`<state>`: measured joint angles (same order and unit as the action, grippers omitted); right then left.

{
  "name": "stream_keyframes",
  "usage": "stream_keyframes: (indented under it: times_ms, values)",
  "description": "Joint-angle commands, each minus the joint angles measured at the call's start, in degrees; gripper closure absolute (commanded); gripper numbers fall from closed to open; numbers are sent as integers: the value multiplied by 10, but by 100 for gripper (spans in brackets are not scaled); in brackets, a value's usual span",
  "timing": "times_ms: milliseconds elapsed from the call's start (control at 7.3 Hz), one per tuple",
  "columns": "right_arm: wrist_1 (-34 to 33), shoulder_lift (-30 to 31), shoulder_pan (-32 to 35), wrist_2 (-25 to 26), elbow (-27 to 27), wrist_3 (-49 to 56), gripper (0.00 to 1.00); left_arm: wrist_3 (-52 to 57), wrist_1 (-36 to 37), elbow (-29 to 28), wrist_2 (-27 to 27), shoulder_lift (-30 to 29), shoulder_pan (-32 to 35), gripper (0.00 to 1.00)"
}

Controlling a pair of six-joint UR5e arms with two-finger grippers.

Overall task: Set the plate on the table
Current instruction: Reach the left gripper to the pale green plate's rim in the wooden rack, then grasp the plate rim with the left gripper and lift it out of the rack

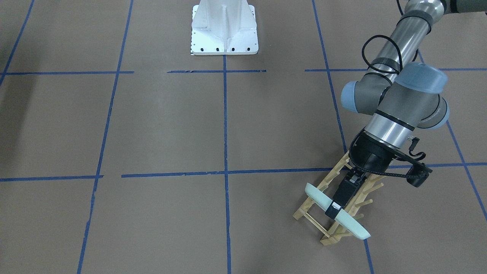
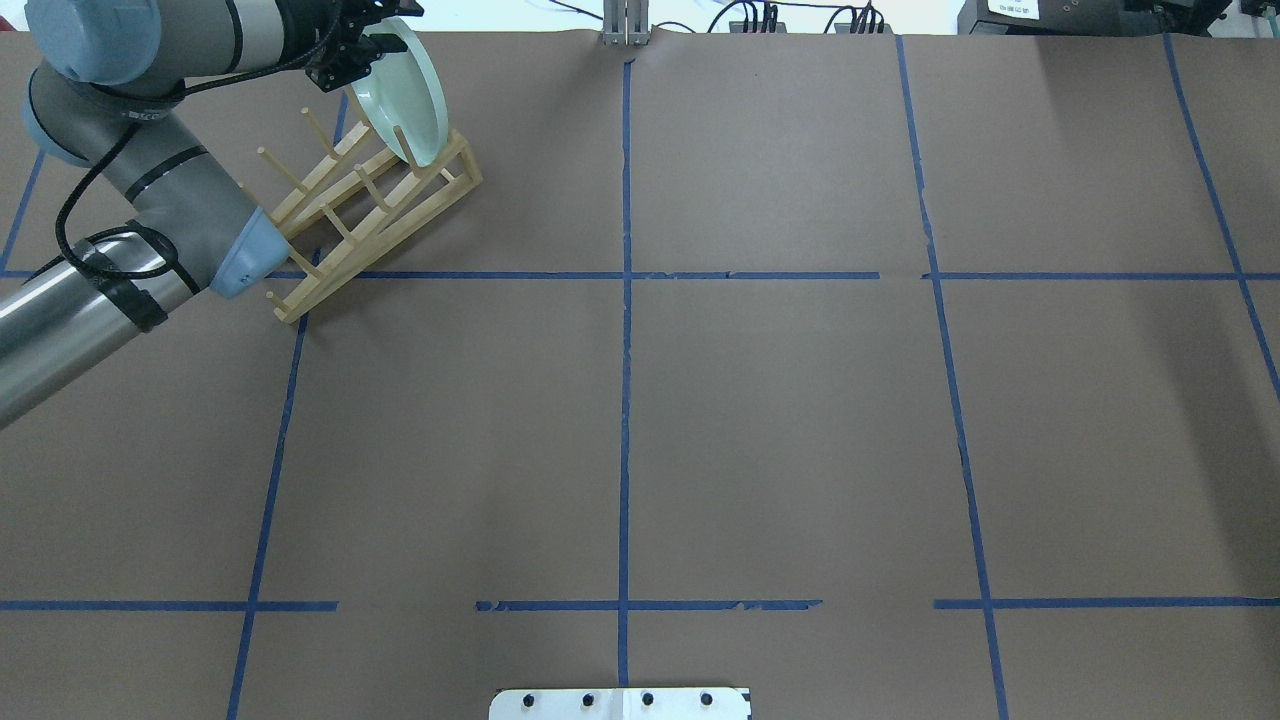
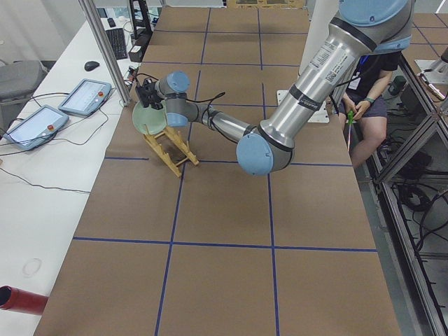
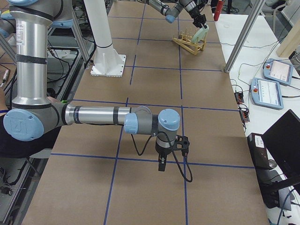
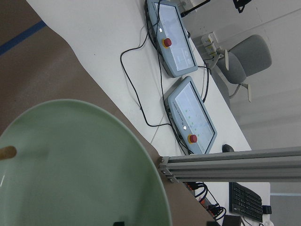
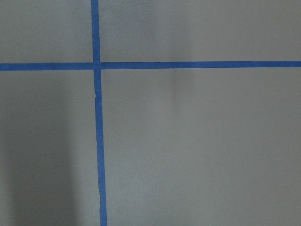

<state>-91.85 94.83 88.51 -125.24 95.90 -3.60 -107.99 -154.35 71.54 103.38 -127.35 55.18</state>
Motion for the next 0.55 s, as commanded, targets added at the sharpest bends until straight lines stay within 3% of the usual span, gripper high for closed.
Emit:
stream_keyframes:
  times_ms: [0,137,411]
  values:
    - [1,0,0,0,0,0,0,36,-2,-1,2,1,4,100]
    - [0,-1,0,1,0,0,0,41,-2,1,9,1,16,100]
    - [1,0,0,0,0,0,0,52,-2,22,71,7,57,100]
